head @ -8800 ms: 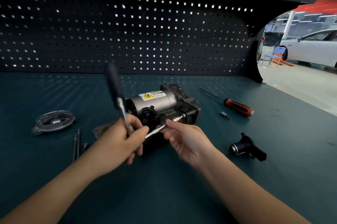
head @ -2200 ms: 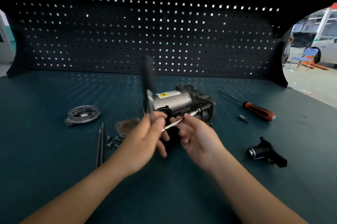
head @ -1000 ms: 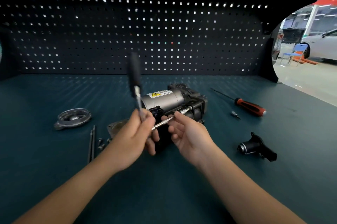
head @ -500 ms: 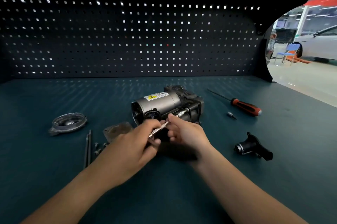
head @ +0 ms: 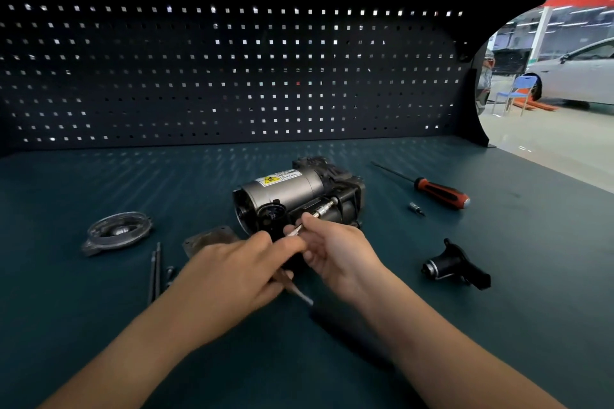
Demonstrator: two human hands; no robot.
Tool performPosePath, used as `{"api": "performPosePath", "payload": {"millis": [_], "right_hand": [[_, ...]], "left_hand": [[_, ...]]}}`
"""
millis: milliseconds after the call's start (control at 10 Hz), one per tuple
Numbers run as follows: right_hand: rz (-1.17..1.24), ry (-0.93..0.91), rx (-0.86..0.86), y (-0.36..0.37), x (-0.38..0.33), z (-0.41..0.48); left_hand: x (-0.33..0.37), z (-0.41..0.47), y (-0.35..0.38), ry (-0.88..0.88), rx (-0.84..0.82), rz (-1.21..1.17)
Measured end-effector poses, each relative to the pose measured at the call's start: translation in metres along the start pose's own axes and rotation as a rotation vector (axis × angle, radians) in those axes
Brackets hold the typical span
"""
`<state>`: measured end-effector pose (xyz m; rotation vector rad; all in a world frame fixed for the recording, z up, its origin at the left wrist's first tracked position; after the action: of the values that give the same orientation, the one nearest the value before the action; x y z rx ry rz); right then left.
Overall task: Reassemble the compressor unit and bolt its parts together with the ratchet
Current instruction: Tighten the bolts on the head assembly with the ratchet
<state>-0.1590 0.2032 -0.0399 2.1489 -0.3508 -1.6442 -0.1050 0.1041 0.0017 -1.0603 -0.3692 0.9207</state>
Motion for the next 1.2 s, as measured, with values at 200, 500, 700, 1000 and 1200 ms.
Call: {"api": "performPosePath", "payload": {"millis": [200, 500, 700, 1000, 1200], "right_hand": [[0.048, 0.031, -0.035, 0.001, 0.0, 0.0], [0.043, -0.042, 0.081, -0.009, -0.001, 0.006], [0.106, 0.008, 0.029, -0.006, 0.002, 0.005], [0.109, 0.013, -0.014, 0.0, -0.002, 0.002], [0.03, 0.002, 0.043, -0.004, 0.001, 0.004]], "left_hand": [[-0.022, -0.002, 0.016, -0.627, 0.181, -1.148], [-0.023, -0.006, 0.03, -0.71, 0.045, -1.305], [-0.001, -0.002, 0.003, -0.013, 0.043, -0.058], [-0.027, -0.009, 0.046, -0.987, 0.103, -1.713], [-0.004, 0.0, -0.001, 0.014, 0.12, 0.123]]}}
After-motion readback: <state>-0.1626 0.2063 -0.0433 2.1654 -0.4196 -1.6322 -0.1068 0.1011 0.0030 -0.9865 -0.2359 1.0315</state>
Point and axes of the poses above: each hand's wrist, its own z-axis towards the middle knuckle, its own y-axis out of the palm, x = y × z, the point moved 8 cm from there along z, towards the middle knuckle
